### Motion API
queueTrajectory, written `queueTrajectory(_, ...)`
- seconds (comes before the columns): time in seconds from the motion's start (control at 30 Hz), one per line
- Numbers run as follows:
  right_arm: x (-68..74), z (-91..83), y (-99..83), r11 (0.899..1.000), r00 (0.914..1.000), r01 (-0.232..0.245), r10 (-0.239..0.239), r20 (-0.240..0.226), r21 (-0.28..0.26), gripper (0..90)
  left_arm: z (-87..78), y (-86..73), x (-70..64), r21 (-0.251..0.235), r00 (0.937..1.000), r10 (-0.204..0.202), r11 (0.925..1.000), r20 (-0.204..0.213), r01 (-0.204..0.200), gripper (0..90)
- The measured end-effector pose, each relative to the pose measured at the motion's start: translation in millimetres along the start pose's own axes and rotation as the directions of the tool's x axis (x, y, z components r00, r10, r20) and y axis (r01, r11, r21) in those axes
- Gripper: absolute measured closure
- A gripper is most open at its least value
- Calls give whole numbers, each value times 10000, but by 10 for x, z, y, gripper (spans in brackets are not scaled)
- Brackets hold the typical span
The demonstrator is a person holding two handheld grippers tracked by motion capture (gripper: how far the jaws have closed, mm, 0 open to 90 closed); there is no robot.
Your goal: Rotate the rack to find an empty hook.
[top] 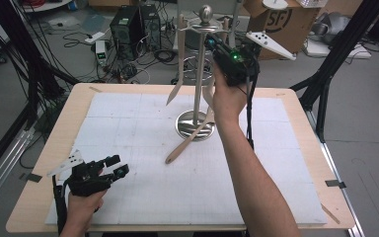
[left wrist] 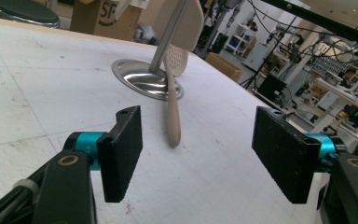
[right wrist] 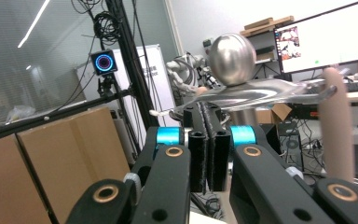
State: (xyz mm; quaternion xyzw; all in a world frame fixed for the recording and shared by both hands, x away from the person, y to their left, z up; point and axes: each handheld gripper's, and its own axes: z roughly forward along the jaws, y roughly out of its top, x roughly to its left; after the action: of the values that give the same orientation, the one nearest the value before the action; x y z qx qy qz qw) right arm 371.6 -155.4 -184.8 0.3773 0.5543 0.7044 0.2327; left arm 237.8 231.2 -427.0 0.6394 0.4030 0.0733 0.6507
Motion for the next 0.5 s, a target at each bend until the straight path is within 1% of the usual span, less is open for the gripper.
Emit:
queueTrajectory(0.13,27,16,-11,10000,9999,67,-67,-89,32,899,-5,0,-3,-33,10000,-36,10000,3,36,339)
queueTrajectory(0.23,8,9,-17,10000,9999,47,-46,-160,50,899,-15,2,4,-70,10000,-17,10000,-11,17,339)
queueTrajectory(0.3,-17,-25,-36,9999,9997,-134,132,-227,-93,899,-19,3,5,-71,10000,-28,10000,12,28,339)
queueTrajectory(0.33,-23,-44,-49,9998,9996,-146,142,-258,-150,899,-19,3,5,-68,10000,-30,10000,22,30,339)
queueTrajectory(0.4,-32,-73,-69,9999,9997,-18,15,-228,-143,899,-15,3,6,-36,10000,18,10000,23,-18,339)
queueTrajectory(0.43,-40,-87,-81,9999,9998,-31,27,-208,-158,899,-11,2,1,-20,10000,-7,10000,50,8,339)
queueTrajectory(0.5,-61,-110,-105,9998,9998,-101,98,-194,-178,899,-8,4,-2,-11,10000,67,10000,60,-66,339)
